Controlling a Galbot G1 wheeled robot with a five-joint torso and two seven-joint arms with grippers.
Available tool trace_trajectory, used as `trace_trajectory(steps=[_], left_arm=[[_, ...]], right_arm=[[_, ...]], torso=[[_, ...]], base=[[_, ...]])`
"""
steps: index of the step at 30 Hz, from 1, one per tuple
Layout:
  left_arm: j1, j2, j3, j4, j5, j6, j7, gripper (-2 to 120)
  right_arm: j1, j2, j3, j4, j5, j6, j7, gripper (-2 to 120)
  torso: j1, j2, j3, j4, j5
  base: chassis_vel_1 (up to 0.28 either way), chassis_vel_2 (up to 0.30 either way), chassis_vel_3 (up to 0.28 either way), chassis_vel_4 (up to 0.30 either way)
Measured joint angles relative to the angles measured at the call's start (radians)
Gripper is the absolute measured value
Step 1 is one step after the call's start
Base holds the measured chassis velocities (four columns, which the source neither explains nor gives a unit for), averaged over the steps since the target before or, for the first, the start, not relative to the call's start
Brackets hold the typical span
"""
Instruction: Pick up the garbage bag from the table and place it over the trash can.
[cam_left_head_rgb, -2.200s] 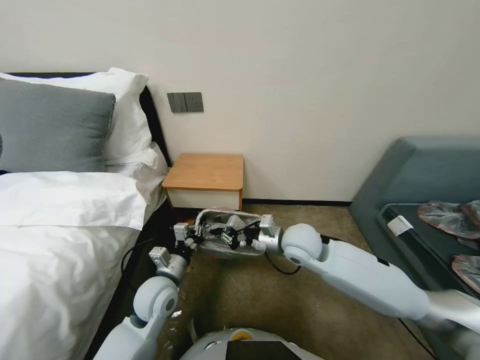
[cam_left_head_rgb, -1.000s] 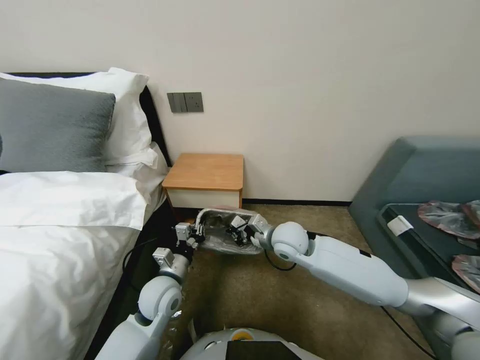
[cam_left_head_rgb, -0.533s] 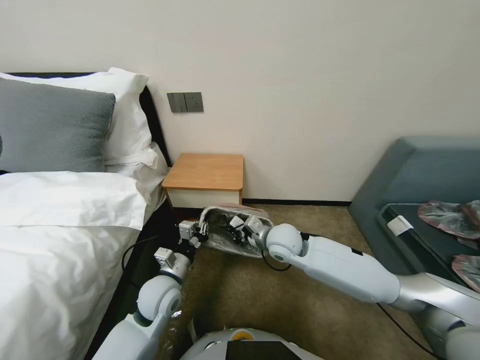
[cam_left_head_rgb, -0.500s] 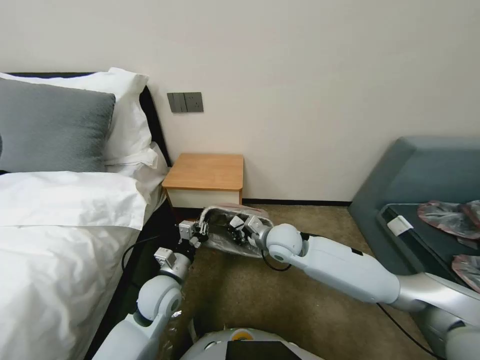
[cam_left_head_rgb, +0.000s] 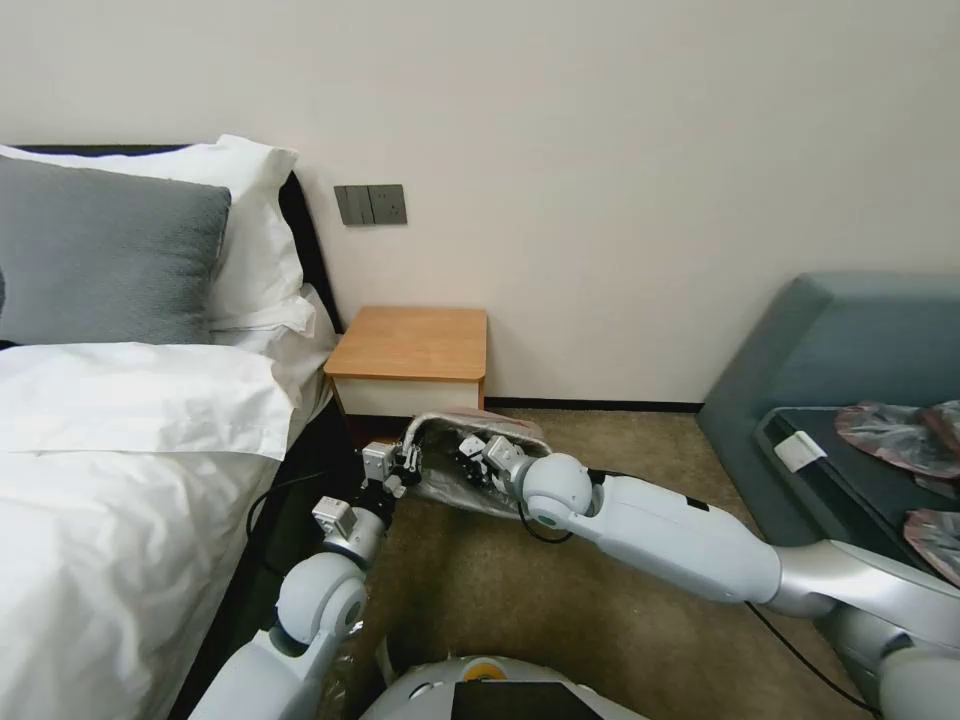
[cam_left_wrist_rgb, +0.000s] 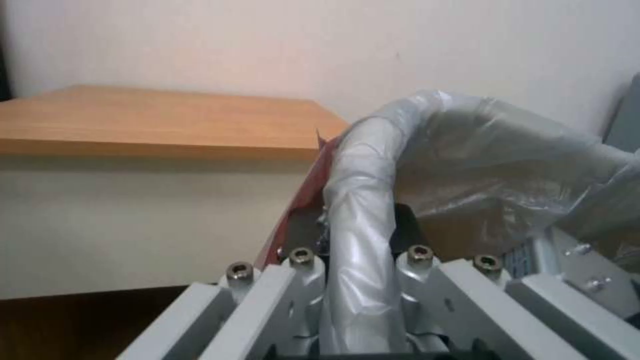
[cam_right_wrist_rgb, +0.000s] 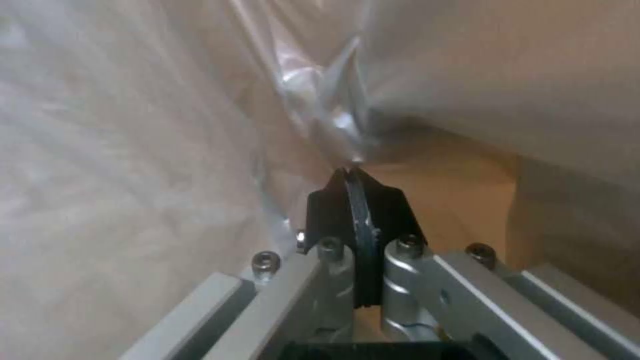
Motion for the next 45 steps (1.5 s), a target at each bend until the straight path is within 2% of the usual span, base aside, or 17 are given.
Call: trace_trajectory(steps=[10, 21, 29, 33, 38, 41, 42, 43, 44, 45], left_arm=[[0.0, -0.018, 0.006, 0.006, 0.022, 0.0, 0.007, 7], [-0.005, -0.033, 0.007, 0.045, 0.033, -0.005, -0.01, 7], [-0.012, -0.039, 0.017, 0.073, 0.028, -0.004, -0.016, 7], [-0.015, -0.045, 0.027, 0.09, 0.03, -0.004, -0.046, 7], [-0.018, -0.054, 0.05, 0.12, 0.028, 0.002, -0.09, 7], [-0.018, -0.055, 0.055, 0.125, 0.023, 0.008, -0.099, 7], [-0.018, -0.056, 0.069, 0.129, 0.005, 0.027, -0.117, 7], [-0.016, -0.056, 0.075, 0.13, -0.003, 0.034, -0.126, 7], [-0.016, -0.056, 0.075, 0.13, -0.003, 0.034, -0.126, 7], [-0.014, -0.055, 0.083, 0.13, -0.008, 0.04, -0.138, 7]], right_arm=[[0.001, 0.0, -0.01, -0.024, -0.031, 0.001, -0.011, 0], [-0.015, -0.074, 0.042, 0.057, 0.009, 0.002, -0.082, 0], [-0.041, -0.111, 0.074, 0.114, 0.058, 0.002, -0.058, 0], [-0.059, -0.132, 0.105, 0.149, 0.107, 0.002, -0.026, 0], [-0.126, -0.172, 0.22, 0.236, 0.254, 0.005, 0.036, 0], [-0.151, -0.18, 0.263, 0.263, 0.294, 0.008, 0.053, 0], [-0.215, -0.201, 0.356, 0.32, 0.348, 0.02, 0.081, 0], [-0.255, -0.214, 0.409, 0.346, 0.357, 0.025, 0.079, 0], [-0.255, -0.214, 0.409, 0.346, 0.357, 0.025, 0.079, 0], [-0.288, -0.228, 0.45, 0.365, 0.356, 0.032, 0.071, 0]], torso=[[0.0, 0.0, 0.0, 0.0001, 0.0001], [0.0, 0.0, 0.0, 0.0, 0.0001], [0.0, 0.0, 0.0, 0.0, 0.0001], [0.0, 0.0, 0.0, 0.0002, 0.0], [0.0, 0.0, 0.0, 0.0001, -0.0001], [0.0, 0.0, 0.0, 0.0001, 0.0001], [0.0, 0.0, 0.0, 0.0003, 0.0003], [0.0, 0.0, 0.0, 0.0001, 0.0003], [0.0, 0.0, 0.0, 0.0001, 0.0003], [0.0, 0.0, 0.0, 0.0, 0.0001]], base=[[0.0, 0.0, 0.0, 0.0], [0.0, 0.0, 0.0, 0.0], [0.0, 0.0, 0.0, 0.0], [0.0, 0.0, 0.0, 0.0], [0.0, 0.0, 0.0, 0.0], [0.0, 0.0, 0.0, 0.0], [0.0, 0.0, 0.0, 0.0], [0.0, 0.0, 0.0, 0.0], [0.0, 0.0, 0.0, 0.0], [0.0, 0.0, 0.0, 0.0]])
